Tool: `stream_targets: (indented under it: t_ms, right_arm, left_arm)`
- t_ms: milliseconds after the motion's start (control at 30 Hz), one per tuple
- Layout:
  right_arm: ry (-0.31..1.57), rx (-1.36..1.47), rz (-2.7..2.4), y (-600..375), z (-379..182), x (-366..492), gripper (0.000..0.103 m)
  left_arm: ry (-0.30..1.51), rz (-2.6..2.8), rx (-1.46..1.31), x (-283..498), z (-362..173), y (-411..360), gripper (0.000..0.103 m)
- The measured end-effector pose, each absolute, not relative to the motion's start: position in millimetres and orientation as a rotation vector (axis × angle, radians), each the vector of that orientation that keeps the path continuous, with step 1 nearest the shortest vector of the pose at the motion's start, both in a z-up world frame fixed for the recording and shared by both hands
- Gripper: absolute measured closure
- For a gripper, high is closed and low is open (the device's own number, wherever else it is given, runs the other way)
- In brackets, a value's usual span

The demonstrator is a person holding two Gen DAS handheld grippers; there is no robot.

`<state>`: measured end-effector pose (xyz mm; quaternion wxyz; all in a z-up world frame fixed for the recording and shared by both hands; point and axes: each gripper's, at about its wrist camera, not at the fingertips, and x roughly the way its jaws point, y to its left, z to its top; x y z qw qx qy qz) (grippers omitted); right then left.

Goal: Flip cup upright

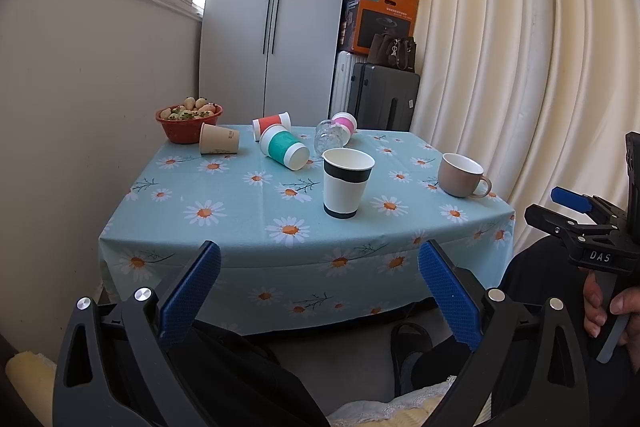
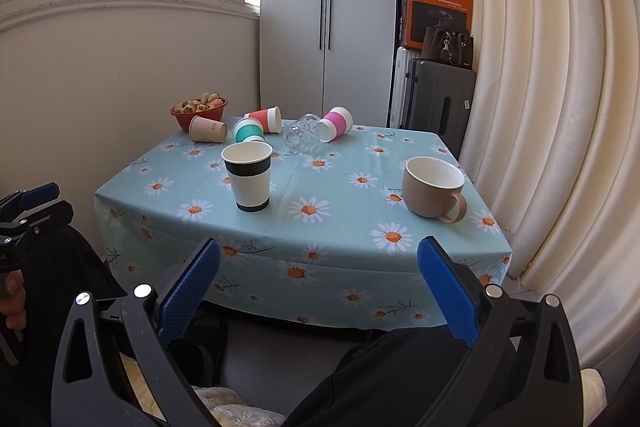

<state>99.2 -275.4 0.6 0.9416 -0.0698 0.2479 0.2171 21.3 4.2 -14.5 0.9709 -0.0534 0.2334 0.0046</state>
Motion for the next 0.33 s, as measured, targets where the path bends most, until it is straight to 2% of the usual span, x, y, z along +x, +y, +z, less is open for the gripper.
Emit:
stream_targets:
  t_ms: [333]
  right_arm:
    - [0.507, -0.145, 0.445, -275.2, 0.3, 100.0, 0.005]
  left_arm:
    - [0.472, 0.006, -0.105, 20.9, -16.3, 3.9, 0.007]
